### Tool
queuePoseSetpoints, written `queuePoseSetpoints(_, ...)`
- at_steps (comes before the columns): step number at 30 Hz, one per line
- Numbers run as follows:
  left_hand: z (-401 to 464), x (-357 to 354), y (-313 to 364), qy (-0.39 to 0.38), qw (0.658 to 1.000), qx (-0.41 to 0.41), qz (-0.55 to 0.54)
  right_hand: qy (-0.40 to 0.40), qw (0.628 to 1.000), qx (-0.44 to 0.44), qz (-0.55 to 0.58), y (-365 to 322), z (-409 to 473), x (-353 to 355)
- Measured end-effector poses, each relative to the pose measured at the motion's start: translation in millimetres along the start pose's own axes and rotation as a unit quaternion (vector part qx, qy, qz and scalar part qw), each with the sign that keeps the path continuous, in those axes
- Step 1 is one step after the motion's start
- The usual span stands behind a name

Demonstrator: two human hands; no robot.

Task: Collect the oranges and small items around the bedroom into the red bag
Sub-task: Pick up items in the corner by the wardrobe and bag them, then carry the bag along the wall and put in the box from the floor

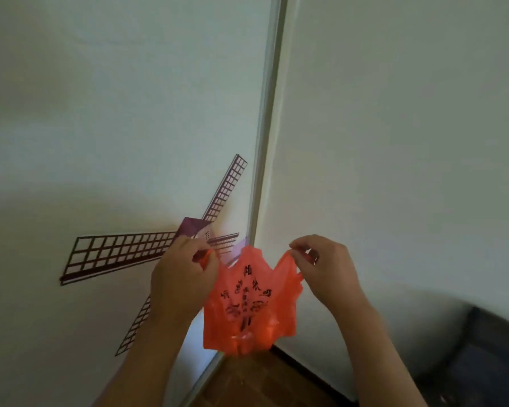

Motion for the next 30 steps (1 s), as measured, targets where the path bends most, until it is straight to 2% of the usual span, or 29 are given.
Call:
queuePoseSetpoints(7, -32, 48, -34, 0.108, 0.988, 0.050, 0.098, -0.113, 0.983, 0.136, 0.056, -46, 41, -74)
queuePoseSetpoints(10, -53, 78, -44, 0.147, 0.976, 0.093, 0.132, -0.147, 0.962, 0.212, 0.089, -83, 39, -100)
queuePoseSetpoints(15, -98, 140, -51, 0.212, 0.952, 0.152, 0.159, -0.194, 0.923, 0.290, 0.161, -147, 15, -134)
queuePoseSetpoints(21, -152, 212, -57, 0.274, 0.920, 0.217, 0.174, -0.229, 0.879, 0.358, 0.217, -223, -37, -163)
queuePoseSetpoints(26, -207, 276, -71, 0.312, 0.897, 0.243, 0.195, -0.315, 0.830, 0.385, 0.254, -296, -115, -185)
queuePoseSetpoints(30, -254, 325, -84, 0.309, 0.898, 0.249, 0.188, -0.352, 0.793, 0.414, 0.274, -353, -183, -198)
Point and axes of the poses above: each hand's wrist, its own z-axis towards the middle knuckle, its own x-axis out of the back of the hand, y = z × x, the point moved 7 cm from there along z, towards the middle knuckle, and after that the axes turned 3 degrees about y, right-handed, at the moved point
